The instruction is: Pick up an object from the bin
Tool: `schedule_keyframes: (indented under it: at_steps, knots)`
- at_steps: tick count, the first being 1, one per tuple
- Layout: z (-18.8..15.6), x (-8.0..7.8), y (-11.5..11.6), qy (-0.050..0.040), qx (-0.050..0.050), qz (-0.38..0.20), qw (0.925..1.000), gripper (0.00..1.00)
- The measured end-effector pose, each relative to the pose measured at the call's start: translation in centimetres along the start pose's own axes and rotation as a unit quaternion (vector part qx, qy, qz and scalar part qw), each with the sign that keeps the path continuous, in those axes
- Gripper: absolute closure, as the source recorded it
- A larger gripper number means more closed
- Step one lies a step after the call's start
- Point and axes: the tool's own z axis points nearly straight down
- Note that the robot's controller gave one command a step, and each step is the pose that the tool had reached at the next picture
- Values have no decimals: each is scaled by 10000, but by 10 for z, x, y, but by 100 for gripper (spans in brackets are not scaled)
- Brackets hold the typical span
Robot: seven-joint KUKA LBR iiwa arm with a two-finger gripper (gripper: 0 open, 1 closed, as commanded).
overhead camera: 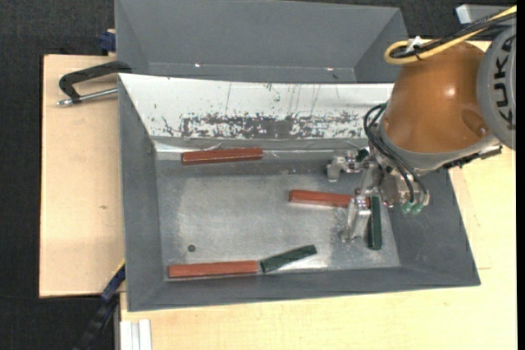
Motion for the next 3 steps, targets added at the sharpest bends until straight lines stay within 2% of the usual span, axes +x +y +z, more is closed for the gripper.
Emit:
schedule_keyframes:
  at_steps: [1,2,3]
  knots:
    - [0,0,0,0,0,0,10000,0]
    - [112,-55,-5,-32,-3,-314,9995,100]
    - [114,-54,-5,-7,-3,-317,9995,0]
